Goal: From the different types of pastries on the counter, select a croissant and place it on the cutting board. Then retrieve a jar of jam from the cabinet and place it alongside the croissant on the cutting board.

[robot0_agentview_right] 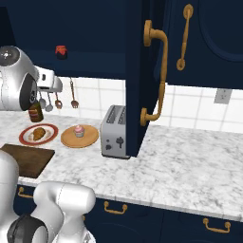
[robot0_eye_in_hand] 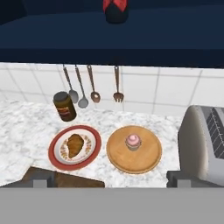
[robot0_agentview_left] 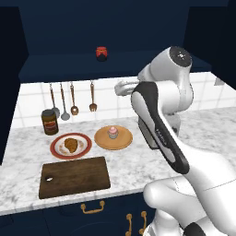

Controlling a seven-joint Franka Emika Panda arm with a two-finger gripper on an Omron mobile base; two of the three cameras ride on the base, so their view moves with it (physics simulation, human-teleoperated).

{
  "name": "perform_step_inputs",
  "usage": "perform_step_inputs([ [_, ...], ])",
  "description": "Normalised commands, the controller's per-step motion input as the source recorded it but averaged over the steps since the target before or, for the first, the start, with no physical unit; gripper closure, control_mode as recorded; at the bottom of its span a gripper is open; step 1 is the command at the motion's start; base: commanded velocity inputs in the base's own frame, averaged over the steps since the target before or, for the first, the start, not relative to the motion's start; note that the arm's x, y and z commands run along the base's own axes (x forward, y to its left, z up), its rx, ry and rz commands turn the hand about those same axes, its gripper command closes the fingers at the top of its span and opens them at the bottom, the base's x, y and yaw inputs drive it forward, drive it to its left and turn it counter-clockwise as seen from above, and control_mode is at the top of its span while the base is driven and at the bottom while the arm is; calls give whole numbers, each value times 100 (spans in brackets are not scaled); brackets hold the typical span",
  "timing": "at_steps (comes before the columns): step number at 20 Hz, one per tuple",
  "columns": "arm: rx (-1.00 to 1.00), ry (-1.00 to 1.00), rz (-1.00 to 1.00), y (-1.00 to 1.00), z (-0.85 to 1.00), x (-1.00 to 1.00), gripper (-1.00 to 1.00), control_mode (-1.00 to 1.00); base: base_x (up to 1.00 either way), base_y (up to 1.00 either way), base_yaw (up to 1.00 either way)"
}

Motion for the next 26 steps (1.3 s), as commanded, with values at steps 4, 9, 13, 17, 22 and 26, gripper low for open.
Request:
perform_step_inputs([
  [4, 1, 0, 1, 14, -45, -25, -100, -100, 0, 0, 0],
  [9, 7, -10, 1, 10, 71, 17, -100, -100, 0, 0, 0],
  [13, 0, -22, 0, 27, 89, 32, -100, -100, 0, 0, 0],
  [17, -1, 1, 1, 1, -25, -2, -100, -100, 0, 0, 0],
  [22, -4, 3, 0, 0, -26, 4, -100, -100, 0, 0, 0],
  [26, 2, -1, -11, 0, 79, 94, -100, -100, 0, 0, 0],
])
